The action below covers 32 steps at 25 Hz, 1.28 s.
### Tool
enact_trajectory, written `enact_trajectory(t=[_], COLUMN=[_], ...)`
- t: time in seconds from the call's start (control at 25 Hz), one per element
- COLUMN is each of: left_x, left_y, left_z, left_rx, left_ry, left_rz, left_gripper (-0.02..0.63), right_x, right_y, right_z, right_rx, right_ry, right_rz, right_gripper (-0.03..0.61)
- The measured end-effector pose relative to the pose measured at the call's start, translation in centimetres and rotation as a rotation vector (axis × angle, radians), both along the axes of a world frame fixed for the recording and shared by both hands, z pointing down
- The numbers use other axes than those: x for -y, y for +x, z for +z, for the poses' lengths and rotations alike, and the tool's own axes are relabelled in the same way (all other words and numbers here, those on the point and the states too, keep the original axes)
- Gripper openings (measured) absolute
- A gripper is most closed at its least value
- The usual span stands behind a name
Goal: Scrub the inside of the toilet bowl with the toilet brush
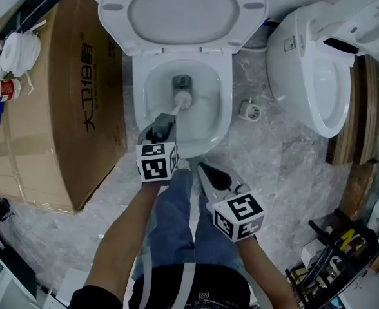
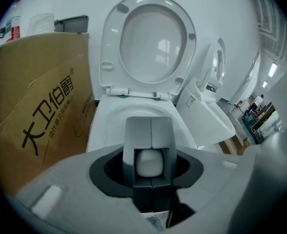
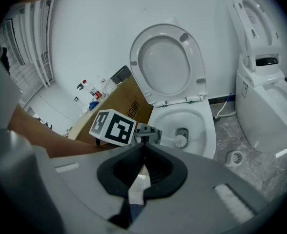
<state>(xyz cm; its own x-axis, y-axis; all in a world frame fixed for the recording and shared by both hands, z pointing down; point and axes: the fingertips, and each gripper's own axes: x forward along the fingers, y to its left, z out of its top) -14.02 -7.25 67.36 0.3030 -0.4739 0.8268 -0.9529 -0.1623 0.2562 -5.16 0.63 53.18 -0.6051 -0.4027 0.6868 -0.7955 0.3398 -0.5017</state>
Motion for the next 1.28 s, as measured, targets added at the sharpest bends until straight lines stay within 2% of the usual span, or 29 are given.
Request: enact_trajectory(t=[0.36,0.72,0.92,1.28], left_x=[3.4,-1.8,-4.4,-6.9], left_y=[-0.1,0.1,0.5,1.2], left_z=[2.1,-0.2,-2.6,-11.3], left_rx=[0.027,0.009,0.000,-0.006], left_ry=[0.018,-0.012,-0.014,0.118], left_rz=[0.002,0.004,-0.013,-0.074], left_gripper=[0.173,0.173,0.172,0.172], right_x=[-1.5,-0.2,0.3,-0.9], right_y=[1.7,1.2,1.2,2.8], right_z=[1.4,-0.4,-2.1,-5.4], right_rx=[-0.025,-0.008,0.003,0.008], right_ry=[-0.037,0.010,0.042,0.090], right_rz=[0.035,0.011,-0.022,-0.075], right_gripper=[-0.002,-0.002,-0.002,-0.002])
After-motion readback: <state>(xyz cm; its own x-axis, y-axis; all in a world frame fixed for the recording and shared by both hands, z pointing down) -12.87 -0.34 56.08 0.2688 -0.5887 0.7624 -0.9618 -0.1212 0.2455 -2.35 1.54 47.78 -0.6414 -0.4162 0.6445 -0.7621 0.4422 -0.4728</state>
